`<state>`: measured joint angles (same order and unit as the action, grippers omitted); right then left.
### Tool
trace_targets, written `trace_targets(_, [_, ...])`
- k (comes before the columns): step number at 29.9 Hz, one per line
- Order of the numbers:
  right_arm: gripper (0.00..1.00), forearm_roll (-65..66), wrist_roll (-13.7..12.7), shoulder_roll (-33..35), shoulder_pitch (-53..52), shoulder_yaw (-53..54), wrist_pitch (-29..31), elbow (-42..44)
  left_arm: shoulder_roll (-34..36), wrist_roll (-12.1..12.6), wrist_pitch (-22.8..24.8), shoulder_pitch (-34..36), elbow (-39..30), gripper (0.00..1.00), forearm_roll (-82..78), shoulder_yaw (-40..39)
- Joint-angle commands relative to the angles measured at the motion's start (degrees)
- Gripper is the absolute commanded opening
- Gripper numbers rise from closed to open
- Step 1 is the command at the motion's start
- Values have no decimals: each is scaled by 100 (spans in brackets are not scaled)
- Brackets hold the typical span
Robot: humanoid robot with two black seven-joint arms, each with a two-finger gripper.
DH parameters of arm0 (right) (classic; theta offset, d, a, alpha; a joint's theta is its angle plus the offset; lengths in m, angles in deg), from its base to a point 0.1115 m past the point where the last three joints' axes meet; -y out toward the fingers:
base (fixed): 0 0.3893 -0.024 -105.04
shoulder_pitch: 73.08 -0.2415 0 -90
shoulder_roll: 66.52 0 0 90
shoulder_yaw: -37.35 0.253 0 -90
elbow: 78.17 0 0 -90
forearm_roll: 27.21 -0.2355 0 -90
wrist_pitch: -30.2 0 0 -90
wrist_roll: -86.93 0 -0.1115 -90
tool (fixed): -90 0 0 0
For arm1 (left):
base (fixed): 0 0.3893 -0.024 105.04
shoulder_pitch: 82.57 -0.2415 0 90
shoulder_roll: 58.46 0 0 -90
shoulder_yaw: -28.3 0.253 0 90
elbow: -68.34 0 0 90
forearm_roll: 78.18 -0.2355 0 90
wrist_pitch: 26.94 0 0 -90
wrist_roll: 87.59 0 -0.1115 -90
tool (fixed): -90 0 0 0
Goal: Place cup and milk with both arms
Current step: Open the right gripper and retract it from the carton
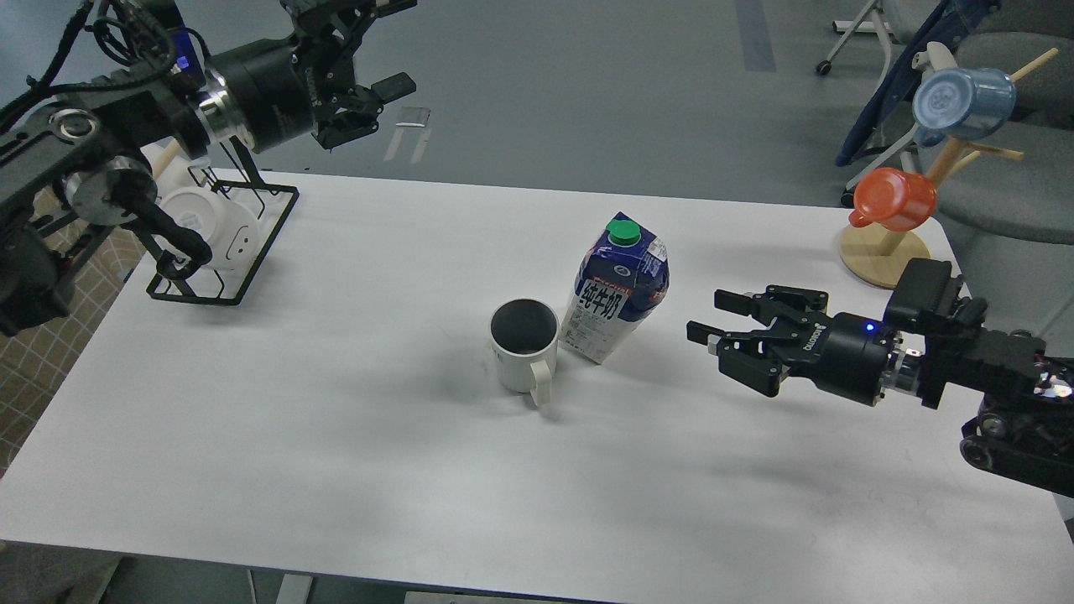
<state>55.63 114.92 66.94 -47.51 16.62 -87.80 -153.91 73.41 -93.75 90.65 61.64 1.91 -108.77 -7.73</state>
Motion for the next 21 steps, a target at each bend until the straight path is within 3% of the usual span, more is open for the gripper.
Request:
trace_targets(1, [64, -57, 0, 767, -262, 252, 0, -457, 31, -9, 9, -7, 7, 98, 0, -1])
trace_targets(5, [65, -460, 0, 1094, -501, 858, 0, -476, 32, -9, 1, -7, 7, 98, 9, -1])
trace_targets(10, [65, -1656, 0, 1104, -536, 2413, 57, -222, -3, -35, -8, -16, 25, 98, 18, -115])
trace_targets(13, [66, -2069, 0, 1007, -527, 3169, 829, 191, -56, -70, -70, -51, 77, 98, 35, -246])
trace_targets(15, [66, -2638, 0, 561, -545, 3775, 1740, 822, -144, -79, -122, -86, 165, 98, 88, -326])
trace_targets(17, [66, -2912, 0, 261, -580, 4005, 2156, 1210, -232, -79, -175, -104, 227, 98, 105, -343])
trace_targets(21, [69, -3632, 0, -949, -1001, 4454, 3088, 2972, -582, -79, -797, -104, 411, 98, 105, -361])
